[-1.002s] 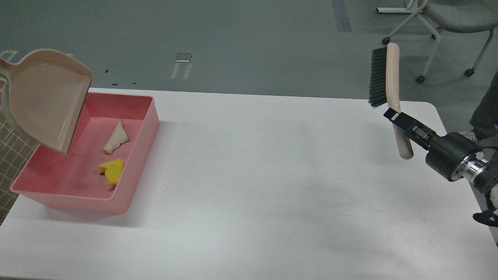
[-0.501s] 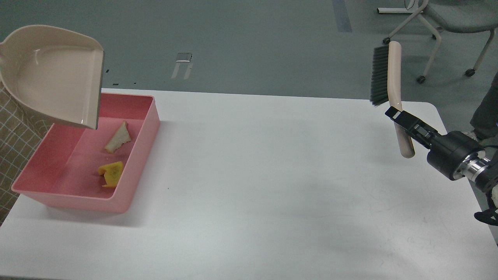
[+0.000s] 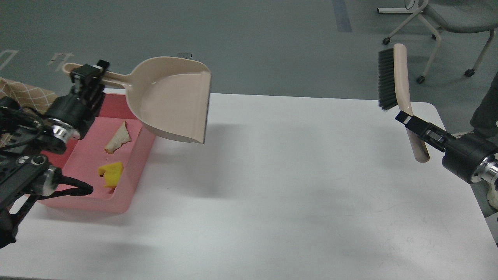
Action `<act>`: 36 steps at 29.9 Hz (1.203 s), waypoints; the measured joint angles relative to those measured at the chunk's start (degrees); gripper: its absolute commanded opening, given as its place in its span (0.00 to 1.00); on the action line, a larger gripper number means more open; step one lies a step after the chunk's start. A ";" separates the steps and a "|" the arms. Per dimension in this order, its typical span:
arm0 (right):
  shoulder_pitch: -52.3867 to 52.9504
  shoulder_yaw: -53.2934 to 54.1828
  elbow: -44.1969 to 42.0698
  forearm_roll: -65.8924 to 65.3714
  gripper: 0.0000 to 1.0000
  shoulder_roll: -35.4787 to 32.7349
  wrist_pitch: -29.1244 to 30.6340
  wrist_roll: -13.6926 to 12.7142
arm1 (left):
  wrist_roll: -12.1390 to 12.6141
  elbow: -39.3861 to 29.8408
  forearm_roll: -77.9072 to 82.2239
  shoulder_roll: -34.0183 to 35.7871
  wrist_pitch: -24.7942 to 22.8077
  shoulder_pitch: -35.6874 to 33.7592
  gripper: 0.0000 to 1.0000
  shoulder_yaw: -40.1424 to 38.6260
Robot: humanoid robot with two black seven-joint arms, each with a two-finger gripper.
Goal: Sweep and dump garbage into bin
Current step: 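Bring the dustpan back and lower it onto the table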
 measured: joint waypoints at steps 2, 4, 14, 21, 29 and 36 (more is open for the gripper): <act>-0.27 0.00 -0.04 0.53 0.10 -1.04 0.00 0.32 | 0.58 0.14 0.70 -3.37 0.71 -2.94 0.00 2.91; -0.38 0.00 -0.13 0.76 0.10 -1.44 0.00 0.43 | 1.56 0.76 1.82 -6.92 1.47 -5.77 0.00 6.03; -2.91 -0.04 -0.10 1.06 0.10 -1.84 0.00 0.47 | 3.04 10.62 5.80 -19.44 3.05 -13.32 0.00 16.13; -6.94 -0.15 0.14 0.91 0.10 -3.71 0.00 0.31 | 2.43 25.35 7.35 -28.82 4.76 -17.33 0.00 17.77; -12.71 -0.09 0.14 0.52 0.10 -4.55 0.00 0.23 | 1.34 33.51 7.41 -36.78 8.23 -18.62 0.00 17.88; -14.21 -0.06 -0.32 0.32 0.10 -3.53 0.00 -0.29 | 0.56 34.05 7.41 -37.07 10.43 -17.79 0.00 18.88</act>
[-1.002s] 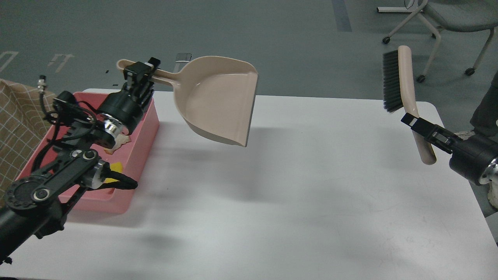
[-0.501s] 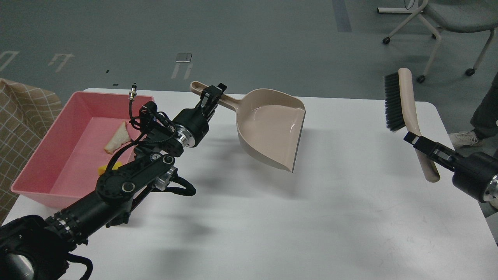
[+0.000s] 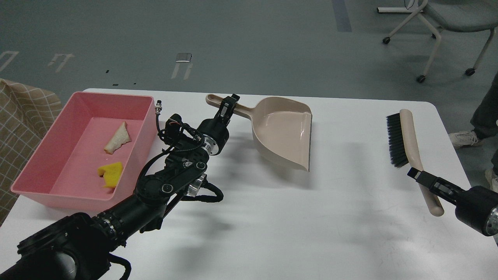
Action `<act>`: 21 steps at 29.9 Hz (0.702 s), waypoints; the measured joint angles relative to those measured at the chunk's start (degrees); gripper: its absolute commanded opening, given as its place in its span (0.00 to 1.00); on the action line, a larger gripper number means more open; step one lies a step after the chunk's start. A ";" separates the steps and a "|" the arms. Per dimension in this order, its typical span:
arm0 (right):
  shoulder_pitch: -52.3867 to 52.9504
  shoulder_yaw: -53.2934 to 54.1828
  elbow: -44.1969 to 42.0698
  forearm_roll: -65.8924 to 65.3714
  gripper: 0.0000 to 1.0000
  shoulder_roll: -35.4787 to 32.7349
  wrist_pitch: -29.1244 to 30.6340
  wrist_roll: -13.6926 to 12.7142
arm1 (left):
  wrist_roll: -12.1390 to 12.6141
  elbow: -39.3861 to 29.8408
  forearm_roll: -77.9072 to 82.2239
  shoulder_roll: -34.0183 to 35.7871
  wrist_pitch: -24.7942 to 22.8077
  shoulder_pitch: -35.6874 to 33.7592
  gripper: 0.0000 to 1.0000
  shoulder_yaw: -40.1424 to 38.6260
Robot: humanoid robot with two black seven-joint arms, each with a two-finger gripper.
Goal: Sweep and dump garbage into bin
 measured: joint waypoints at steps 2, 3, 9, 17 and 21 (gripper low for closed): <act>-0.72 0.00 -0.30 -0.10 0.10 1.36 0.00 -0.31 | -0.31 0.00 0.00 -0.03 1.29 0.36 0.00 2.21; -1.13 0.00 -0.36 -0.14 0.10 1.92 0.00 -0.47 | -0.51 0.00 0.00 -0.03 1.96 0.49 0.00 3.08; -1.93 0.00 -0.72 -0.24 0.10 2.76 0.00 -0.75 | -1.27 -0.58 0.00 -0.02 3.48 0.78 0.00 4.32; -1.52 -0.07 -1.49 -0.90 0.10 3.13 0.00 -1.41 | -1.71 -0.62 0.03 -0.01 3.52 1.83 0.01 4.54; -1.59 -0.68 -1.94 -2.34 0.10 4.12 0.00 -1.61 | -2.59 -0.62 0.14 -0.01 3.66 3.20 0.01 5.48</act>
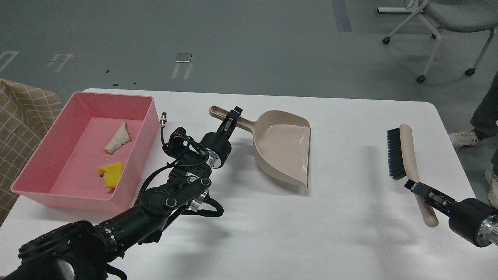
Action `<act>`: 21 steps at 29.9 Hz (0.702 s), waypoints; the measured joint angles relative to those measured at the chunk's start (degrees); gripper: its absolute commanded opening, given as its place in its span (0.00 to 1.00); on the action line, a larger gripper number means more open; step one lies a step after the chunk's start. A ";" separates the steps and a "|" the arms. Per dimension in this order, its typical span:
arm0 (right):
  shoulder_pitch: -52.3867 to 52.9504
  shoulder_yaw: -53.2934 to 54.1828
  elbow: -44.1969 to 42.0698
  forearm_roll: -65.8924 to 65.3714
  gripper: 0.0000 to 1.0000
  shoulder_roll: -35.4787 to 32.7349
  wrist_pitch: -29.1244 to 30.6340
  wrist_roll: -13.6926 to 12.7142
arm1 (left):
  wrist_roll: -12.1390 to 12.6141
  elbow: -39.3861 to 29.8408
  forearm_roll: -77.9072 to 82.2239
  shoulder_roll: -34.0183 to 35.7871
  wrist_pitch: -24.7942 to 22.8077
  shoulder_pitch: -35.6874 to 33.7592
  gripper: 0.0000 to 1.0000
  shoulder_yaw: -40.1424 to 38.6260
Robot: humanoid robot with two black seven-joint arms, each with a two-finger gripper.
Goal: Sweep and dump garbage into bin
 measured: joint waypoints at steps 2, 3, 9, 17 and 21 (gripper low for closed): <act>-0.06 -0.64 -0.08 -0.59 0.10 0.36 0.00 -0.02 | -0.35 0.00 0.00 0.00 0.18 0.48 0.01 0.27; -0.07 -0.97 -0.17 -0.76 0.10 0.54 0.00 -0.05 | -0.47 -0.01 0.02 0.00 0.48 0.65 0.02 0.38; -0.07 -2.23 -1.59 -2.35 0.12 2.47 0.00 -0.44 | -0.56 -0.01 0.20 0.00 1.31 1.22 0.15 0.82; -0.26 -2.39 -2.00 -3.24 0.44 3.88 0.00 -1.15 | -0.48 -0.02 0.32 0.00 2.57 0.61 0.98 2.09; -0.25 -2.34 -2.13 -3.21 0.52 4.03 0.00 -1.17 | -0.48 -0.24 0.36 0.00 2.90 0.59 0.98 2.13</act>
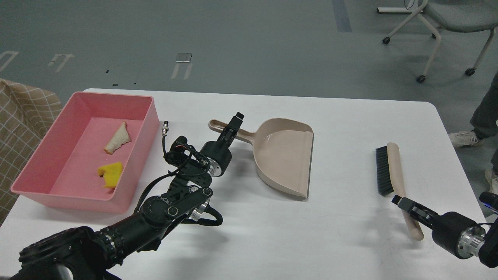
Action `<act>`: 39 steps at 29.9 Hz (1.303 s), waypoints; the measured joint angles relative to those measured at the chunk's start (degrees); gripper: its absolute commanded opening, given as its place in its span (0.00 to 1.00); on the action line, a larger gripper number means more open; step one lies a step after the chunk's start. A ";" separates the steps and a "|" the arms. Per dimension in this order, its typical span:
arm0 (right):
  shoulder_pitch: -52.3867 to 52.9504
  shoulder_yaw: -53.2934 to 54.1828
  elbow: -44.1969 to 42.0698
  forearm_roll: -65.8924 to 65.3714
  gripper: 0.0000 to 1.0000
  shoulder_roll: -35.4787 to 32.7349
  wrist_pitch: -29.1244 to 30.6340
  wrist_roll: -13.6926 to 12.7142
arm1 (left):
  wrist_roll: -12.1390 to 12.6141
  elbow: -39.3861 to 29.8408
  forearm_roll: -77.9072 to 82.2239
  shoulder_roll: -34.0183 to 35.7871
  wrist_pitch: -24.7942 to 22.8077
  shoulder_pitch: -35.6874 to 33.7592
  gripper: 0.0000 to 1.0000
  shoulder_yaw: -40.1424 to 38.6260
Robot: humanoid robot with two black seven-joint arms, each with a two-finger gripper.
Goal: Sweep and dump garbage into bin
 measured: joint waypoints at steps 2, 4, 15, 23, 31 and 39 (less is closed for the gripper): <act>0.03 0.05 -0.01 0.08 0.57 0.02 0.00 0.00 | 0.00 -0.07 0.01 0.00 0.03 0.00 0.98 0.00; 0.07 0.15 0.00 0.16 0.61 0.19 0.00 0.00 | -0.02 -0.16 0.02 0.00 0.08 0.00 0.98 0.00; 0.28 0.49 0.20 0.54 0.74 1.31 0.00 0.12 | -0.06 -0.40 0.04 0.00 0.21 0.17 0.98 0.09; 0.49 0.73 0.22 0.92 0.74 1.25 0.00 0.39 | 0.01 -1.58 0.04 0.16 0.54 0.36 0.98 0.10; 0.43 0.93 0.37 1.08 0.74 1.29 0.00 0.50 | 0.02 -2.02 -0.04 3.65 1.49 0.48 0.98 3.36; 0.34 1.57 0.35 1.17 0.74 1.32 0.00 0.62 | -0.15 -2.11 -0.42 7.16 2.28 0.51 0.98 4.40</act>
